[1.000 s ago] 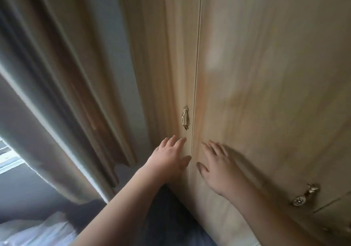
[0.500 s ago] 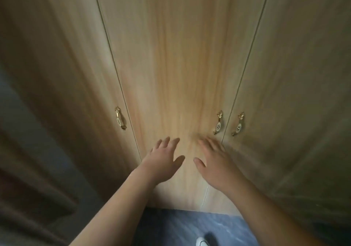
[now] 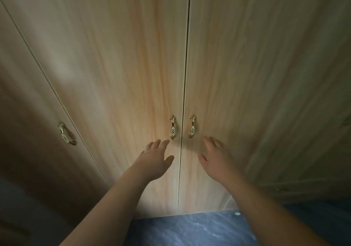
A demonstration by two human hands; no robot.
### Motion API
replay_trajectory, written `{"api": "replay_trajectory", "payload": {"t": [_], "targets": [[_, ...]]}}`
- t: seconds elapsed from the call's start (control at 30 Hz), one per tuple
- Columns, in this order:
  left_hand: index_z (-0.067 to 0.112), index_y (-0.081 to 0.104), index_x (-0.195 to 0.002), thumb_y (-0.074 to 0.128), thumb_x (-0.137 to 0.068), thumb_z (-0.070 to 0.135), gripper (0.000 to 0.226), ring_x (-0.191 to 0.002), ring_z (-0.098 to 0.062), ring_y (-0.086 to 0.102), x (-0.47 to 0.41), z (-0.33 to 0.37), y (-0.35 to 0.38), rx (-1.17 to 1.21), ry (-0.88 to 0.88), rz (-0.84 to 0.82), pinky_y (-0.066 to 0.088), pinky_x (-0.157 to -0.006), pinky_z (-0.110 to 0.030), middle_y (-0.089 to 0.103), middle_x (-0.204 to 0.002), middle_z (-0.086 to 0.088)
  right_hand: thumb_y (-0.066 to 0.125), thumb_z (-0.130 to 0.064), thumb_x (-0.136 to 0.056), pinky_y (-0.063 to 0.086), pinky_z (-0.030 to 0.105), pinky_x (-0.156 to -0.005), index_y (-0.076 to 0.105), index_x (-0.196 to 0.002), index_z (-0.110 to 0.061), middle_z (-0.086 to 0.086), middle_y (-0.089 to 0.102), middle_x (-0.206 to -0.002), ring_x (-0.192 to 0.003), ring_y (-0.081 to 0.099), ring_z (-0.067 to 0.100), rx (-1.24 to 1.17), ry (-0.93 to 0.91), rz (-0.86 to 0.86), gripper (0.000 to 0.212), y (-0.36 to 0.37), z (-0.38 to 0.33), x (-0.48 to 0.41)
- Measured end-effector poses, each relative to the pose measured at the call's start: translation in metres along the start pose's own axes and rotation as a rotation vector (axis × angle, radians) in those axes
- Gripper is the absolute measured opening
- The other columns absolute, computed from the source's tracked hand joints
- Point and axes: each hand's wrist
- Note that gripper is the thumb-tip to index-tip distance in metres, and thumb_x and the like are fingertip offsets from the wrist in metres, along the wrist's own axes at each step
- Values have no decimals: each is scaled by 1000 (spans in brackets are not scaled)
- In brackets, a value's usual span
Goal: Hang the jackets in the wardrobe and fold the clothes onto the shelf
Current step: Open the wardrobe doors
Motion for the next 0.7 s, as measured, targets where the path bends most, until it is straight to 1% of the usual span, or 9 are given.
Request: {"api": "replay_trajectory", "payload": {"t": [0.1, 0.17, 0.2, 0.23, 0.33, 0.4, 0.47, 0.57, 0.7], "targets": [[25, 20, -156, 42, -99, 51, 67, -150, -30, 18, -16, 7, 8, 12, -36, -18, 25, -120, -48, 26, -162, -4, 56, -32, -92, 48, 38, -88, 51, -128, -11, 11, 59, -122, -113, 57, 33, -235, 57, 47, 42, -5, -3, -45], [24, 21, -156, 44, -99, 49, 66, -149, -29, 21, -21, 10, 11, 29, -72, -17, 26, -119, -47, 28, -161, -4, 56, -33, -93, 46, 33, -75, 57, -114, -13, 6, 62, -100, -94, 62, 29, -388, 115, 68, 29, -3, -12, -75], [24, 21, -156, 44, -99, 49, 66, -149, -29, 22, -22, 11, 12, 40, -92, -20, 26, -119, -47, 29, -161, -4, 56, -34, -93, 43, 31, -72, 58, -108, -13, 3, 62, -92, -87, 62, 28, -443, 129, 78, 26, 0, -18, -87], [24, 21, -156, 44, -99, 48, 66, -148, -28, 22, -21, 10, 14, 49, -110, -24, 27, -119, -47, 29, -160, -4, 55, -34, -93, 42, 30, -72, 59, -104, -12, 3, 63, -90, -84, 61, 28, -491, 145, 81, 25, 6, -23, -97], [23, 22, -156, 45, -100, 46, 65, -147, -26, 25, -13, 7, 17, 82, -133, -28, 29, -118, -45, 30, -160, -1, 54, -33, -94, 43, 31, -74, 57, -106, -6, 13, 67, -100, -93, 63, 33, -600, 228, 111, 30, 22, -35, -107], [22, 22, -156, 45, -101, 42, 63, -147, -25, 26, -5, 5, 18, 101, -127, -37, 29, -119, -43, 31, -160, 0, 55, -30, -94, 40, 28, -71, 55, -106, -6, 11, 66, -98, -92, 64, 32, -638, 220, 138, 27, 27, -36, -101], [22, 23, -156, 46, -101, 39, 62, -146, -25, 29, 3, 4, 21, 128, -104, -60, 29, -118, -41, 32, -159, 0, 54, -31, -94, 40, 28, -71, 54, -105, -8, 7, 64, -92, -89, 64, 31, -623, 218, 115, 25, 24, -33, -90], [24, 23, -156, 48, -101, 36, 62, -143, -25, 35, 11, 10, 31, 181, -35, -91, 32, -116, -39, 37, -157, -2, 47, -38, -96, 40, 30, -70, 51, -99, -11, 2, 58, -81, -84, 62, 32, -555, 244, 98, 27, 15, -30, -61], [22, 26, -155, 50, -100, 30, 61, -139, -26, 42, 23, 38, 57, 278, 97, -121, 35, -113, -37, 41, -154, -4, 48, -51, -95, 44, 32, -71, 49, -99, -18, -3, 60, -82, -80, 61, 24, -494, 263, 157, 33, 6, -23, 8]]}}
Point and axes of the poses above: each hand's wrist, its own x-axis away from the middle knuckle, its own y-axis out of the palm, z = x × y
